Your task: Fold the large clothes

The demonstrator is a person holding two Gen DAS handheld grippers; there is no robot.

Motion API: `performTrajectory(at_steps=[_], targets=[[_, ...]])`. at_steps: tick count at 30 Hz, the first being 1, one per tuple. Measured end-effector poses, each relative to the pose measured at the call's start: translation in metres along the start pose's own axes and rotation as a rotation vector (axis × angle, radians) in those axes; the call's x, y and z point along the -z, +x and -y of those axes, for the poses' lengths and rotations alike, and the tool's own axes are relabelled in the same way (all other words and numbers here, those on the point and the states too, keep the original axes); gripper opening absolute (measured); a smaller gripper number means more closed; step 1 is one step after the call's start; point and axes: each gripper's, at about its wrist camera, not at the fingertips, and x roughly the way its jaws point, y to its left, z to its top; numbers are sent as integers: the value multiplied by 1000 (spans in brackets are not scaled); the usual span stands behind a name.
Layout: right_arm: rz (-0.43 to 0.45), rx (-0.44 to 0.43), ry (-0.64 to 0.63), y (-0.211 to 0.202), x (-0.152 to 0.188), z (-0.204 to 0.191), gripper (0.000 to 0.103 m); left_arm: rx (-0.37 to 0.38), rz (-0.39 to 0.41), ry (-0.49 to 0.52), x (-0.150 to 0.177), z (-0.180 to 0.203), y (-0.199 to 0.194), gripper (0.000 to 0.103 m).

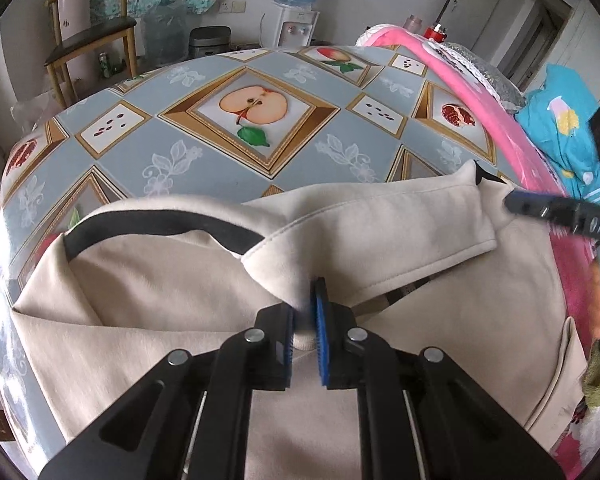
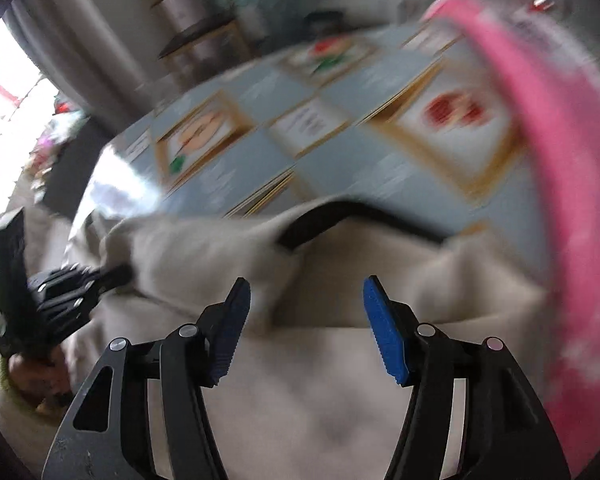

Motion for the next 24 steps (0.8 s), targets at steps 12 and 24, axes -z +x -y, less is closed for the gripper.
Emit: performTrajectory(at_steps=[12, 24], targets=[[-63, -174, -314, 69, 5, -133, 5, 33, 3, -85, 2, -10, -2, 14], [-96, -227, -301, 84, 9, -131, 5, 65, 178, -127, -4, -28, -63, 20]])
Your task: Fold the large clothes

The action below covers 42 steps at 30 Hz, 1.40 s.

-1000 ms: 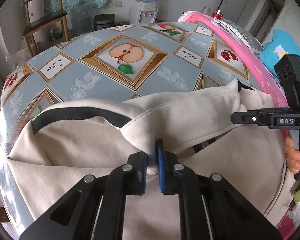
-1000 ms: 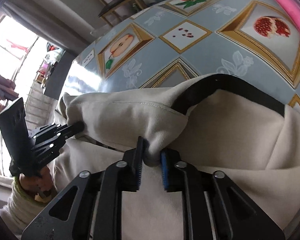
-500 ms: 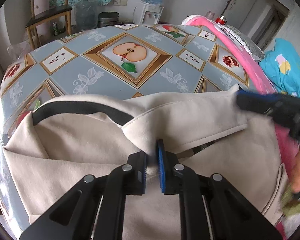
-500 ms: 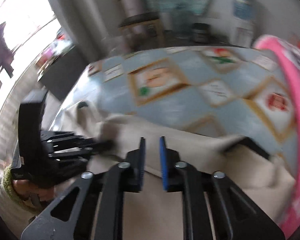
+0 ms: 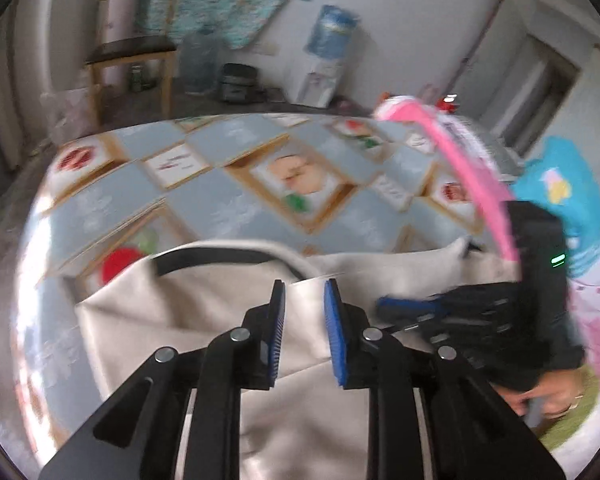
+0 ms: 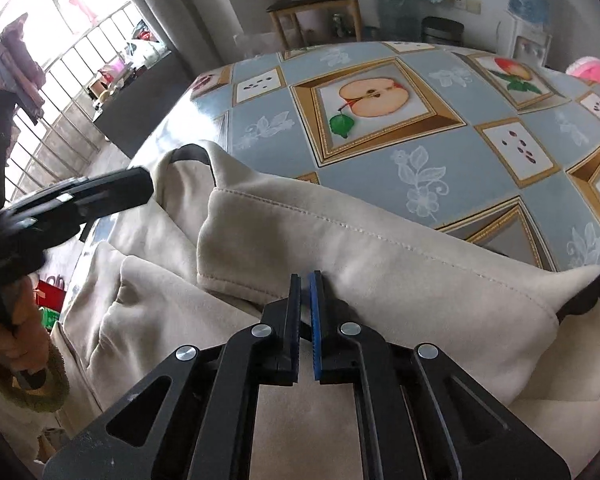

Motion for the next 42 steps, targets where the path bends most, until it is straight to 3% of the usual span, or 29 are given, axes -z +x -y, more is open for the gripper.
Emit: performTrajectory(at_steps=[3, 7, 12, 13, 14, 15, 16, 17, 19, 22, 25, 27, 30, 34, 37, 39, 41, 42], targets=[[3, 6, 1, 1, 0, -1, 5, 57, -67, 54, -3, 22, 24, 20], [2, 0, 2, 2, -1, 0, 5, -46, -153, 66, 7, 24, 61, 20], [-35, -40, 36, -9, -1, 9, 7, -24, -123, 27, 16, 15, 64, 20], [-38, -60, 57, -16, -1, 14, 12, -22, -124, 24, 16, 15, 64, 20], [-20, -102, 81, -29, 0, 21, 23, -20, -126, 22, 16, 14, 64, 20], [11, -87, 97, -42, 2, 27, 36, -19, -128, 21, 17, 14, 64, 20], [67, -16, 107, -61, 5, 36, 65, -19, -130, 24, 16, 15, 64, 20], [94, 20, 109, -74, 8, 44, 69, -17, -130, 28, 17, 14, 63, 20], [98, 43, 166, -86, 15, 66, 69, -11, -126, 34, 17, 13, 63, 20], [31, 49, 273, -76, 24, 95, 67, -2, -118, 24, 18, 11, 62, 20], [-42, -9, 323, -53, 30, 106, 42, 0, -111, 18, 20, 10, 61, 20], [-66, -49, 318, -41, 31, 105, 16, 1, -108, 18, 21, 10, 61, 20], [-32, 54, 244, -44, 20, 92, 10, 0, -108, 26, 21, 11, 61, 20], [-38, 211, 95, -33, 14, 70, 10, -3, -111, 37, 22, 14, 60, 20], [-25, 245, 68, -38, 22, 68, 14, -10, -108, 44, 23, 15, 60, 20], [-19, 245, 115, -46, 29, 72, 33, -15, -106, 52, 24, 16, 60, 20], [14, 256, 139, -57, 35, 72, 44, -17, -104, 57, 24, 16, 60, 20], [31, 268, 148, -66, 38, 74, 44, -17, -103, 56, 24, 16, 60, 20]])
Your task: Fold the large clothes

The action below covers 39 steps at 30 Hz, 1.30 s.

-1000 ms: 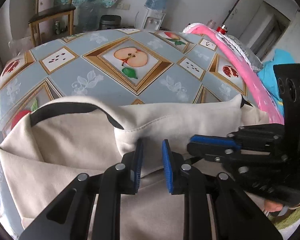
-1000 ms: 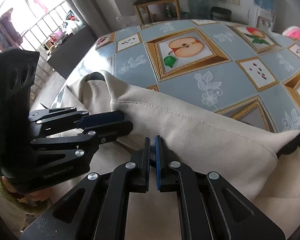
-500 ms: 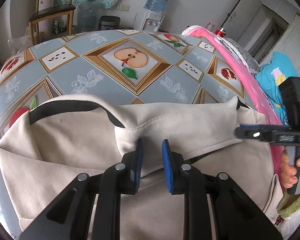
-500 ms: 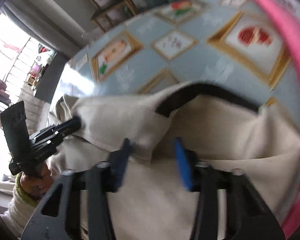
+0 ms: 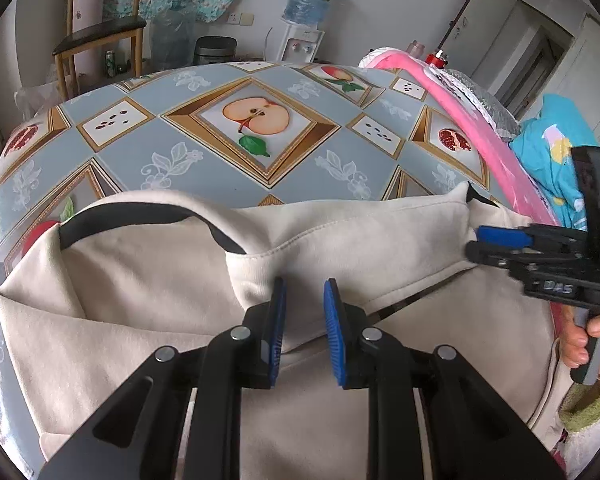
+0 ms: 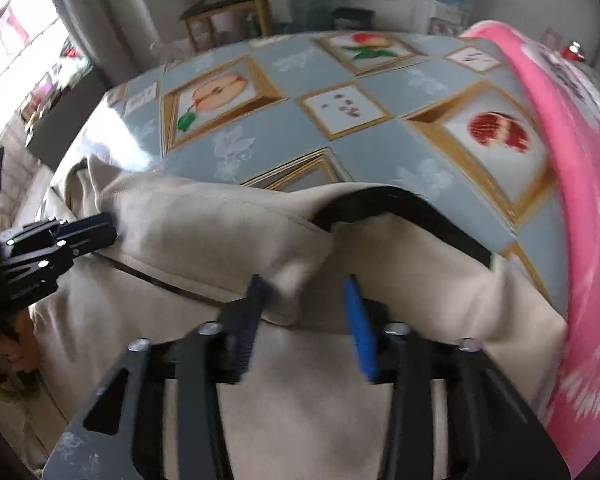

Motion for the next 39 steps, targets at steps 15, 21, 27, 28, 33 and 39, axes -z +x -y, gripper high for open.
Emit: performTrajectory(at_steps=[15, 21, 27, 28, 33, 39], targets=[[34, -99, -178, 28, -11, -85, 13, 15, 5, -9, 0, -2, -1, 20], [66, -134, -163, 4, -18, -86, 9, 41, 16, -26, 1, -7, -2, 20], [51, -156, -173, 35, -21, -98, 9, 77, 22, -56, 2, -13, -3, 20], [59, -162, -170, 35, -20, -98, 9, 81, 20, -61, 2, -14, -4, 20], [57, -178, -165, 35, -18, -95, 9, 110, 89, -65, -13, -14, -27, 20], [66, -198, -158, 35, -16, -91, 9, -19, 28, -27, -35, -12, -6, 26]])
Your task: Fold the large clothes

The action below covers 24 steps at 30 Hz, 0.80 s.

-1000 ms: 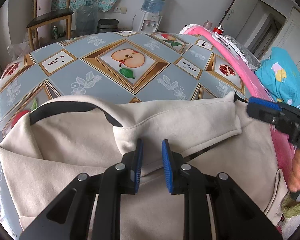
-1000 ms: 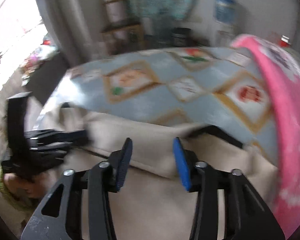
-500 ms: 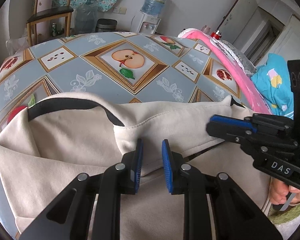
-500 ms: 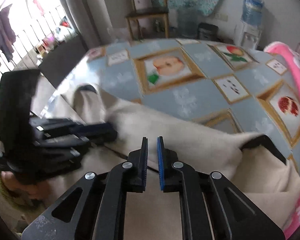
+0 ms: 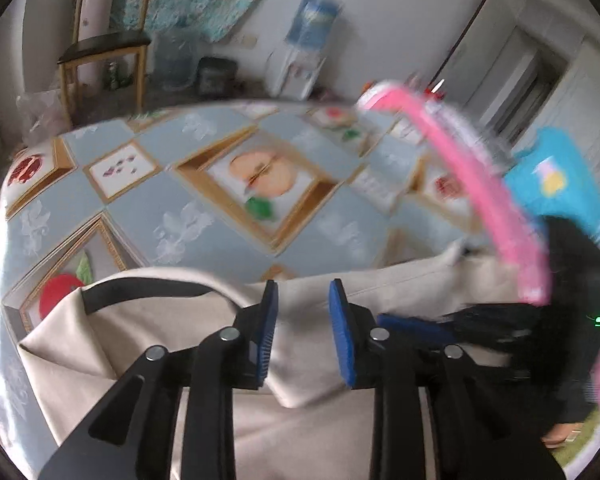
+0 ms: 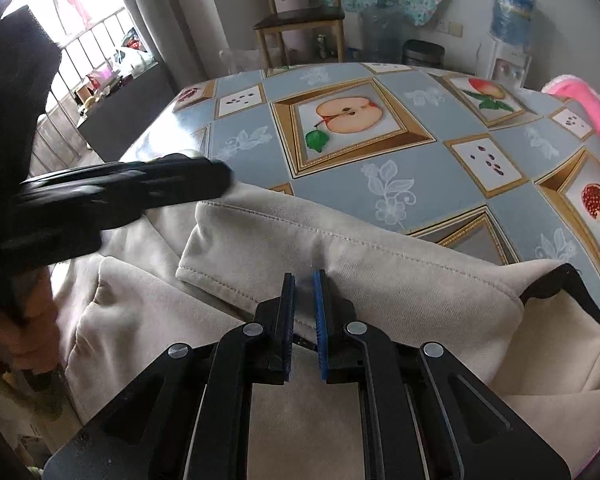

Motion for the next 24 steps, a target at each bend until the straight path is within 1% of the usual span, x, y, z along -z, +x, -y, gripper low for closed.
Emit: performTrajectory(at_steps=[1, 4, 6, 8, 9, 10, 11, 12, 14, 15, 18, 20, 22, 24], targets=[[0, -6, -1, 0, 0, 1, 9, -17, -29, 1, 3, -3, 9, 26], [-15, -24, -7, -3, 0, 3, 9, 1, 2, -11, 10, -6, 6, 26], [-21, -62, 16, -9, -3, 8, 9, 2, 8, -7, 12, -7, 4, 26], [12, -94, 63, -21, -6, 19, 10, 0, 16, 13, 15, -6, 3, 26], [28, -62, 79, -25, -7, 24, 17, 0, 19, 19, 16, -6, 3, 26], [46, -9, 97, -30, -8, 33, 22, 1, 21, 22, 16, -6, 4, 26], [54, -8, 117, -31, -8, 40, 25, 5, 22, 22, 16, -6, 4, 26], [54, -14, 155, -31, -6, 51, 25, 10, 22, 19, 16, -7, 4, 26], [26, 5, 207, -22, -2, 68, 18, 15, 23, 19, 16, -7, 3, 26], [9, 1, 208, -16, 2, 72, 16, 17, 25, 21, 17, -6, 3, 26], [6, 2, 198, -16, 1, 72, 15, 16, 28, 28, 17, -6, 3, 26], [7, 5, 219, -23, -3, 71, 16, 22, 26, 26, 18, -7, 2, 26], [43, -22, 206, -33, -8, 62, 19, 26, 27, 23, 17, -8, 3, 26], [56, -71, 162, -35, -12, 45, 20, 25, 29, 24, 18, -7, 2, 26]])
